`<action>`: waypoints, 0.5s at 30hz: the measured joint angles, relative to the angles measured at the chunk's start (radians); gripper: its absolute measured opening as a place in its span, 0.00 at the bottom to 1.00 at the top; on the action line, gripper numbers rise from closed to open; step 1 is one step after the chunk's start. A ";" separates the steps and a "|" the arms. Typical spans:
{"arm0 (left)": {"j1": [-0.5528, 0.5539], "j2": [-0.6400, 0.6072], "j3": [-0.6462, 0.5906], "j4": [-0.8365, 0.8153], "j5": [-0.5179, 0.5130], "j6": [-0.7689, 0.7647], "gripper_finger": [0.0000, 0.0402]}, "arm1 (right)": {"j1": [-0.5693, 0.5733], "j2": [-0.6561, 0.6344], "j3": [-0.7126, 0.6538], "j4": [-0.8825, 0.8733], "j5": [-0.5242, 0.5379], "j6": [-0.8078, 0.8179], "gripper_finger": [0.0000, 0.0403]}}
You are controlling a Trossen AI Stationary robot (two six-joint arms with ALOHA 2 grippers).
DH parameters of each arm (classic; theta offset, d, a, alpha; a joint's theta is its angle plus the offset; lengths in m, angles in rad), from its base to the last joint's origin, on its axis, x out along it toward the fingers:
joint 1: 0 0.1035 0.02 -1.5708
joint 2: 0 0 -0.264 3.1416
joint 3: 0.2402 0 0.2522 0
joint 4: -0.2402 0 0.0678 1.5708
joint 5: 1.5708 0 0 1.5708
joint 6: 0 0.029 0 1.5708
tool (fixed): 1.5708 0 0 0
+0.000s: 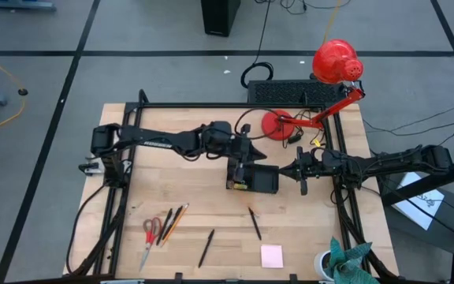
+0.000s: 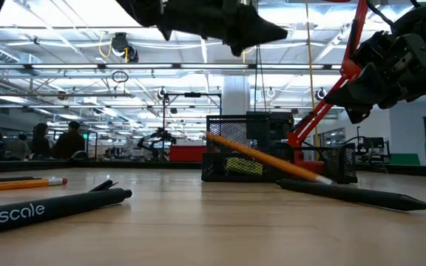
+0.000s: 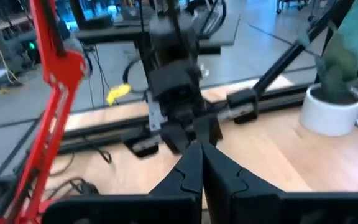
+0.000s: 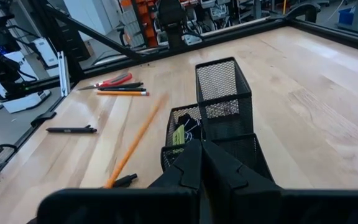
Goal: Pick and place office supplies into organizer
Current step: Put the left yellow pencil into the black desk organizer
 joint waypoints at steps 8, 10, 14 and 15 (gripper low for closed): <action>-0.016 0.011 0.000 -0.075 0.005 0.030 0.04 | 0.000 0.000 0.000 -0.005 0.001 -0.001 0.01; -0.019 0.011 0.000 -0.077 0.005 0.031 0.02 | 0.000 0.000 0.000 -0.004 0.001 -0.003 0.01; -0.021 0.011 0.000 -0.077 0.005 0.033 0.01 | 0.000 0.000 0.000 -0.004 0.001 -0.002 0.01; -0.021 0.011 0.000 -0.077 0.005 0.033 0.02 | 0.000 0.000 0.000 -0.004 0.001 -0.002 0.01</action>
